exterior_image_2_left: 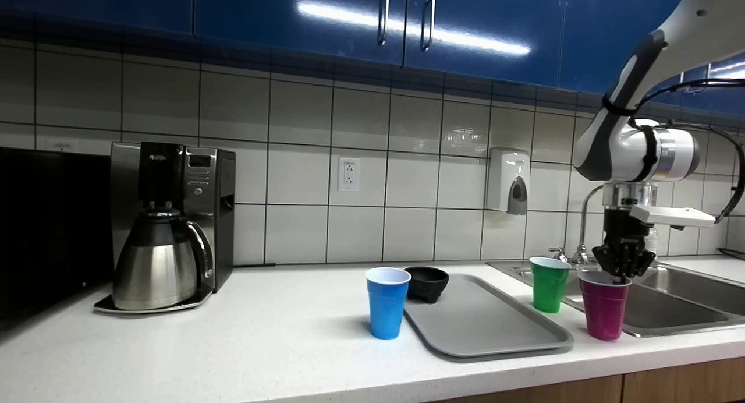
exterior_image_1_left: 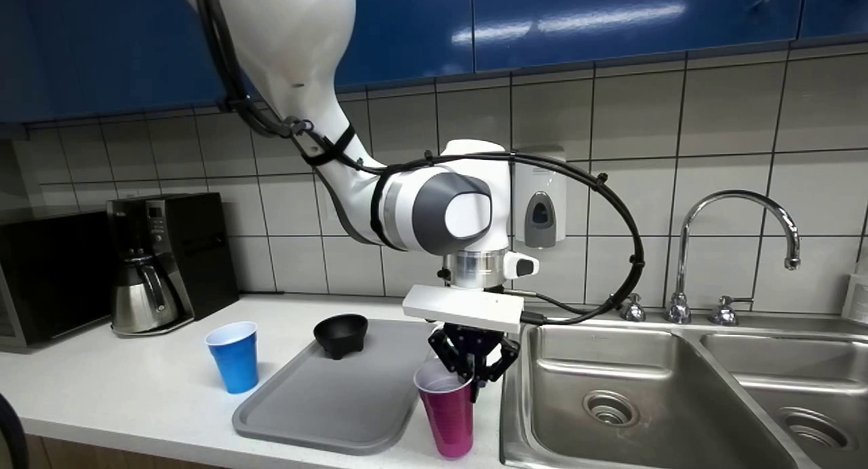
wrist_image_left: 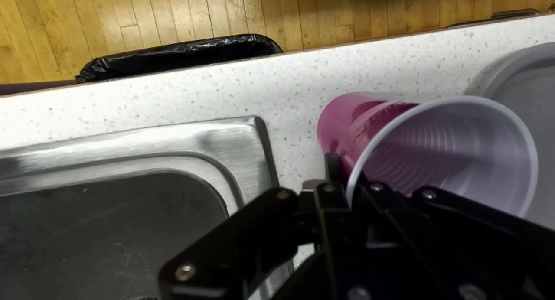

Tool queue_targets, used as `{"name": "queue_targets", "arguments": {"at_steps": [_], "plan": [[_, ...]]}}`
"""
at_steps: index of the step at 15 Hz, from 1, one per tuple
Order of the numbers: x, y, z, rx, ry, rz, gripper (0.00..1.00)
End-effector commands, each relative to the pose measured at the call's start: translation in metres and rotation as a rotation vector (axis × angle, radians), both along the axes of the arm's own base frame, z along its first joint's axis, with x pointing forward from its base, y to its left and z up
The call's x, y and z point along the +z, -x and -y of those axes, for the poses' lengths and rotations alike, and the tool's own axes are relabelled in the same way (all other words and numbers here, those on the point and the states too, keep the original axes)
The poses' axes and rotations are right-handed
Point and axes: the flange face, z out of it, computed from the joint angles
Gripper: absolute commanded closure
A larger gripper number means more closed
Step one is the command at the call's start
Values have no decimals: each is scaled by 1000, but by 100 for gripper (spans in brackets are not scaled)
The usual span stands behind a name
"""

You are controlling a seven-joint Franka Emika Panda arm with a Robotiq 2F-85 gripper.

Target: Take the cups off of the tray

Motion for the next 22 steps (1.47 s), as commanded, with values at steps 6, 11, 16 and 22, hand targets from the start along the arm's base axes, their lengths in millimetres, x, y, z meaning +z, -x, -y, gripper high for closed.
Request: {"name": "queue_targets", "arguments": {"at_steps": [6,11,16,22], "plan": [[9,-13,0,-24,7,20,41],[25,-20,4,-22,28,48,3],[57,-31,5,-12,41,98,0],[84,-33,-17,27,32,98,0]]}}
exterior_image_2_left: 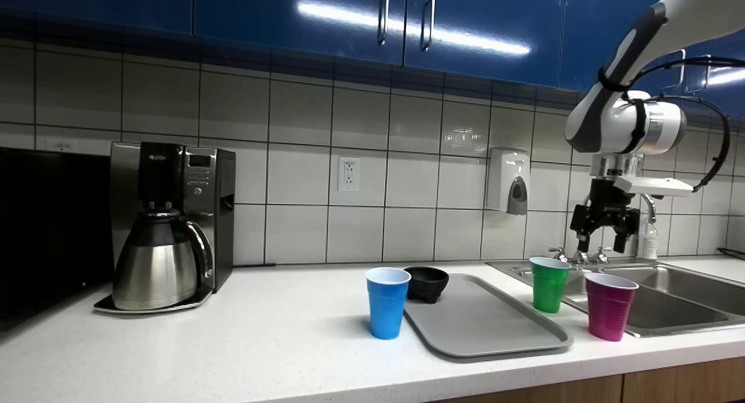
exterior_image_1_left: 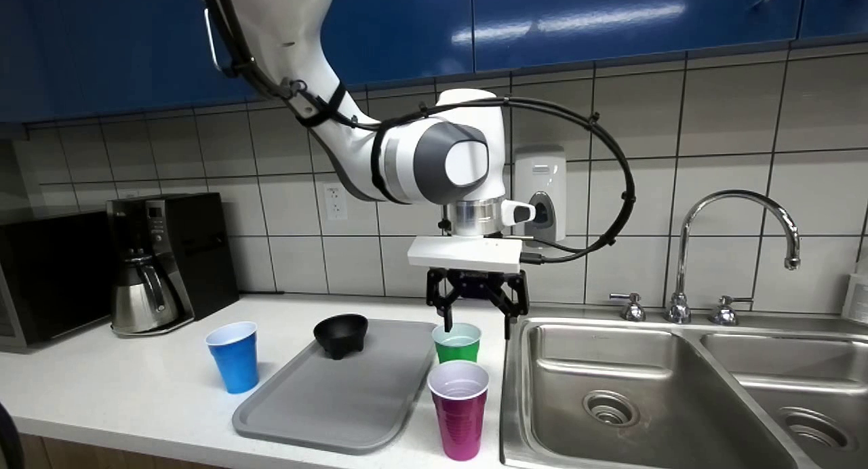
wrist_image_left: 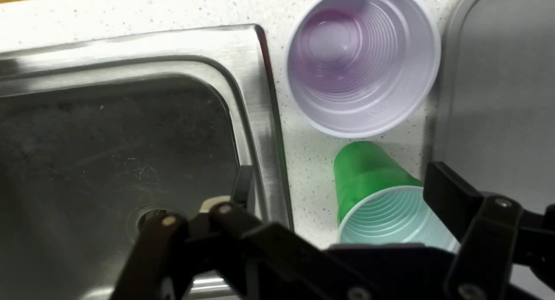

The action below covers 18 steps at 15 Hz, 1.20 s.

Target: Take the cups off of the tray

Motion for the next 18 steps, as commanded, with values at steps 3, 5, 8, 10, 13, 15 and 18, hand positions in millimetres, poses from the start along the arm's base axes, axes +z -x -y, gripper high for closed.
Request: {"name": "queue_targets", "arguments": {"at_steps": [3,5,8,10,13,15,18], "plan": [[30,1,-30,33,-8,-21,0],[39,-1,-42,53,-8,-21,0],[52,-2,-59,87,7,-16,0],[58,-1,-72,110,23,-16,0],[67,5,-90,136,49,-8,0],[71,10,-104,150,56,-8,0],[76,16,-123,159,59,-3,0]]}}
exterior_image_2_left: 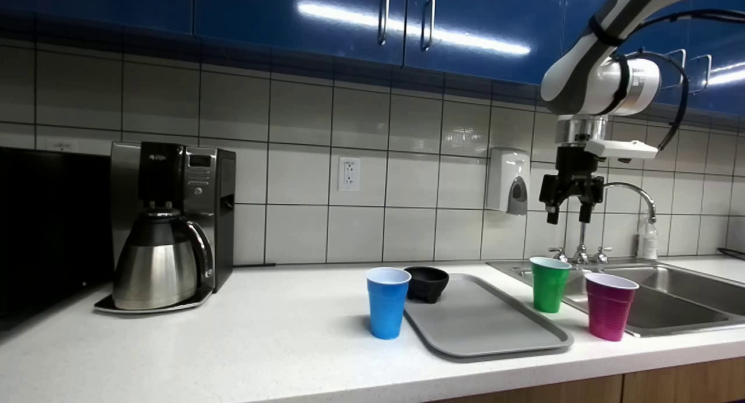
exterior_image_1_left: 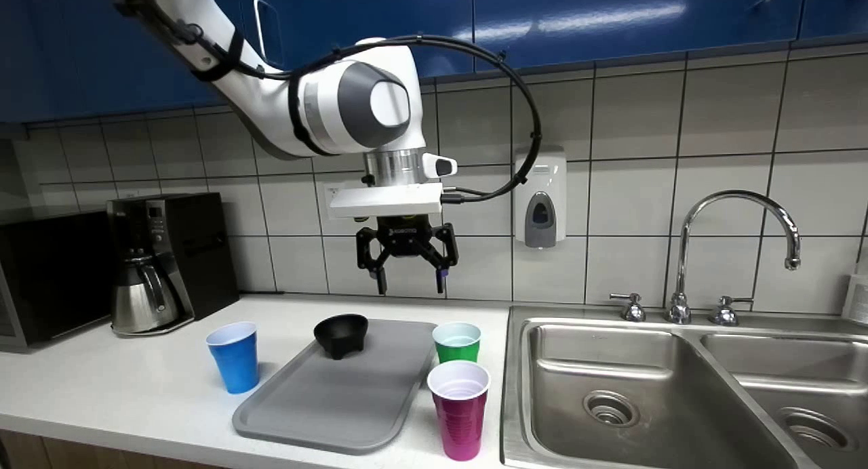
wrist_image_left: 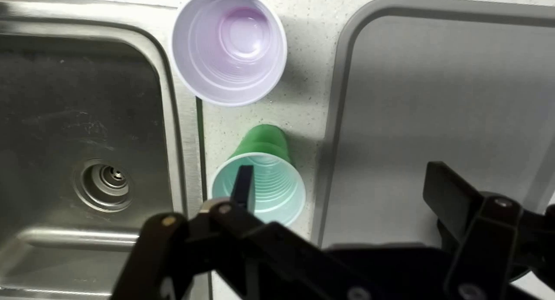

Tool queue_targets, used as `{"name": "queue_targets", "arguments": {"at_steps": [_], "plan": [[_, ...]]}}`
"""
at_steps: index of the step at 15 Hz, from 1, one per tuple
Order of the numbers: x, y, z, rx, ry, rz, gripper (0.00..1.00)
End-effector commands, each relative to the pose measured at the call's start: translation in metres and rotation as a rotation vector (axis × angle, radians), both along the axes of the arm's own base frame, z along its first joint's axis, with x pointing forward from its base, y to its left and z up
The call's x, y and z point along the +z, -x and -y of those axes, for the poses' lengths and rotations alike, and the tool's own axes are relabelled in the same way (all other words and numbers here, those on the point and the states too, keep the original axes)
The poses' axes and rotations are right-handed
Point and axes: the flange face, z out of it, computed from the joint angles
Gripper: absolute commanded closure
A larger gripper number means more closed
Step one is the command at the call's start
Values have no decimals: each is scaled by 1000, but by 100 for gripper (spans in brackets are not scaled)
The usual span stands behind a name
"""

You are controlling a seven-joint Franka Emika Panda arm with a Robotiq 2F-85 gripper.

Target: Take the cups off of the tray

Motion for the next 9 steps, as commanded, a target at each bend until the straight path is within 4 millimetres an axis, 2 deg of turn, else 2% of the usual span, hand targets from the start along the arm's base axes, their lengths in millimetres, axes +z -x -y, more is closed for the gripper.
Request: {"name": "queue_targets", "arguments": {"at_steps": [1,2,3,9], "plan": [[14,18,-24,-11,20,-4,0],[15,20,-29,-11,18,-10,0],[6,7,-18,2,1,-1,0],[9,12,-26,2,0,-2,0]]}}
